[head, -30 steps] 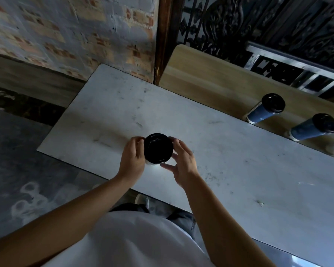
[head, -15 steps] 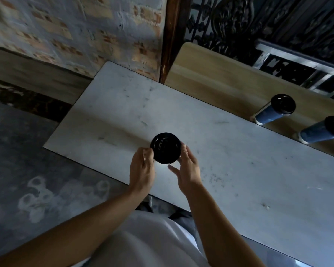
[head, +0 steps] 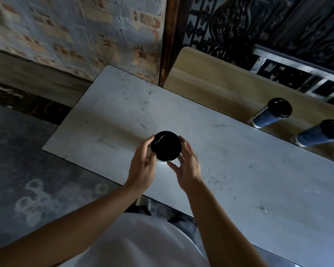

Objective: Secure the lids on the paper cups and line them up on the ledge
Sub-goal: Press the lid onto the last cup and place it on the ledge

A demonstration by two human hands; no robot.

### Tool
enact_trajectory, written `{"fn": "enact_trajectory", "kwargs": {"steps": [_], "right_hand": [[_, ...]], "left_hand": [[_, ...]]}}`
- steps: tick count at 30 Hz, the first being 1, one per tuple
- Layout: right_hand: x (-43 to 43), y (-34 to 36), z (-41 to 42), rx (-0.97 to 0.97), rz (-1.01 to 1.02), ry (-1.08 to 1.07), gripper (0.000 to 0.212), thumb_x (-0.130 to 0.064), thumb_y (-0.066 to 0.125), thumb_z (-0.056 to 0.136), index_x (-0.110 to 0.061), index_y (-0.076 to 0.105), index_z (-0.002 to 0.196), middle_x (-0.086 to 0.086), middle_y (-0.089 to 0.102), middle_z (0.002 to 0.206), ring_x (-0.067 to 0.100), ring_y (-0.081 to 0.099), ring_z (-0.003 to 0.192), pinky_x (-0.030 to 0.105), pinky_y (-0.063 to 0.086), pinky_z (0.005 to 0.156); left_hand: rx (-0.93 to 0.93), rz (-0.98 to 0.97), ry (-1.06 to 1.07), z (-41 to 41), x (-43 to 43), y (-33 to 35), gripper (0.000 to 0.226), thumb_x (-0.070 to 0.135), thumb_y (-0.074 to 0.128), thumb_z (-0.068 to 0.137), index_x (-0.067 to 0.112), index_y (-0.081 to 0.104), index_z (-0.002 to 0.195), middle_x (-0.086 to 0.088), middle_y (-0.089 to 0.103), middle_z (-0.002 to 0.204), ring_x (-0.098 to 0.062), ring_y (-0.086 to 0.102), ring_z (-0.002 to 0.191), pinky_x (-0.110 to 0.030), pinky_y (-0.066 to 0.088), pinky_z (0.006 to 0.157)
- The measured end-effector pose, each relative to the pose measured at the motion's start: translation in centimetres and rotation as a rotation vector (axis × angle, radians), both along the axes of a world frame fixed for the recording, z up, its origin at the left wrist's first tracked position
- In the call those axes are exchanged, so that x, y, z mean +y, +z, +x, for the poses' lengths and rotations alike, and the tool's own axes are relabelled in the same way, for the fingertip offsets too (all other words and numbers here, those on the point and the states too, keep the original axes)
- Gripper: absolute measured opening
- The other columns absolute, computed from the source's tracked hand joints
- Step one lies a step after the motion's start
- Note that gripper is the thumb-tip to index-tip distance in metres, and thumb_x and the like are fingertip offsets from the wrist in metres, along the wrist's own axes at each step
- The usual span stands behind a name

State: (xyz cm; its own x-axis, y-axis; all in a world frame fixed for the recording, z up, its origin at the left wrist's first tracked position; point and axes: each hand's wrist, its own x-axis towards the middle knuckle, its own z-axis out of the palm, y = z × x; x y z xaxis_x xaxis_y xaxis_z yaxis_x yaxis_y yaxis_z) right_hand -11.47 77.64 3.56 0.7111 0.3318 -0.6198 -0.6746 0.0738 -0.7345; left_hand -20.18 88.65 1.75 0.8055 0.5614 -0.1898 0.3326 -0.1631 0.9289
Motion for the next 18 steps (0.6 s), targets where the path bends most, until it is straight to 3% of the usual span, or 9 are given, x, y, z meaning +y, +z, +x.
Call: {"fn": "enact_trajectory", "kwargs": {"steps": [2, 4, 6, 8, 10, 12, 16, 18], "right_hand": [[-0.4, -0.4, -1.4, -0.066, 0.015, -0.029, 0.031, -0.041, 0.043, 0.103, -0.033, 0.069, 0.118, -0.005, 0.066, 0.126, 0.013, 0.053, 0.128, 0.049, 0.046, 0.104], [0.0, -0.3, -1.2, -0.071, -0.057, -0.033, 0.035, -0.05, 0.045, 0.099, -0.031, 0.072, 0.11, 0.001, 0.067, 0.124, 0.019, 0.056, 0.124, 0.052, 0.053, 0.095], [0.5, 0.5, 0.3, -0.021, -0.13, 0.011, 0.035, -0.051, 0.046, 0.098, -0.031, 0.073, 0.104, 0.005, 0.066, 0.124, 0.025, 0.056, 0.123, 0.055, 0.055, 0.091], [0.2, 0.6, 1.4, 0.02, -0.097, 0.029, 0.031, -0.045, 0.047, 0.098, -0.033, 0.073, 0.108, 0.003, 0.065, 0.127, 0.025, 0.052, 0.127, 0.055, 0.05, 0.097], [-0.6, 0.1, 0.9, 0.0, -0.001, 0.016, 0.029, -0.041, 0.048, 0.099, -0.034, 0.072, 0.114, -0.001, 0.065, 0.127, 0.02, 0.05, 0.129, 0.052, 0.045, 0.102], [-0.9, 0.2, 0.1, -0.022, 0.016, 0.007, 0.028, -0.044, 0.046, 0.1, -0.037, 0.072, 0.109, -0.006, 0.067, 0.122, 0.016, 0.051, 0.125, 0.052, 0.044, 0.102], [0.9, 2.2, 1.7, 0.017, -0.137, 0.089, 0.031, -0.052, 0.045, 0.099, -0.035, 0.07, 0.096, -0.008, 0.063, 0.105, 0.023, 0.049, 0.121, 0.056, 0.047, 0.098], [1.1, 2.7, 2.3, 0.008, -0.116, 0.191, 0.031, -0.055, 0.043, 0.098, -0.038, 0.068, 0.103, -0.007, 0.062, 0.114, 0.024, 0.048, 0.128, 0.057, 0.044, 0.101]], "left_hand": [[-0.014, 0.059, 0.01, -0.3, -0.8, 0.1, 0.034, 0.026, 0.044, 0.102, 0.022, 0.047, 0.136, -0.001, 0.054, 0.137, -0.022, 0.056, 0.121, -0.051, 0.054, 0.093], [-0.046, 0.185, -0.005, -0.6, -1.7, 0.0, 0.036, 0.029, 0.044, 0.098, 0.012, 0.048, 0.13, -0.008, 0.057, 0.129, -0.023, 0.057, 0.116, -0.047, 0.052, 0.093], [-0.05, 0.26, -0.035, -0.6, -1.7, -0.1, 0.041, 0.038, 0.043, 0.094, 0.012, 0.046, 0.126, -0.01, 0.055, 0.136, -0.024, 0.054, 0.122, -0.043, 0.051, 0.097], [-0.061, 0.289, -0.082, -0.4, -1.3, -0.3, 0.033, 0.039, 0.046, 0.094, 0.018, 0.042, 0.12, -0.01, 0.046, 0.149, -0.027, 0.055, 0.124, -0.04, 0.054, 0.094], [-0.091, 0.284, -0.135, -0.4, -1.0, -0.7, 0.028, 0.034, 0.05, 0.095, 0.02, 0.04, 0.116, -0.011, 0.053, 0.144, -0.031, 0.065, 0.106, -0.034, 0.059, 0.077], [-0.13, 0.277, -0.138, -0.6, -1.1, -1.0, 0.031, 0.035, 0.052, 0.095, 0.018, 0.04, 0.117, -0.01, 0.065, 0.124, -0.028, 0.069, 0.093, -0.029, 0.059, 0.066], [-0.097, 0.23, -0.045, -0.6, -1.3, -0.7, 0.05, 0.049, 0.06, 0.089, 0.015, 0.04, 0.119, -0.007, 0.066, 0.117, -0.02, 0.068, 0.099, -0.025, 0.06, 0.069], [-0.118, 0.179, -0.01, -0.2, -0.8, -0.4, 0.061, 0.055, 0.067, 0.082, 0.015, 0.039, 0.121, -0.007, 0.065, 0.122, -0.018, 0.068, 0.104, -0.026, 0.061, 0.074]]}}
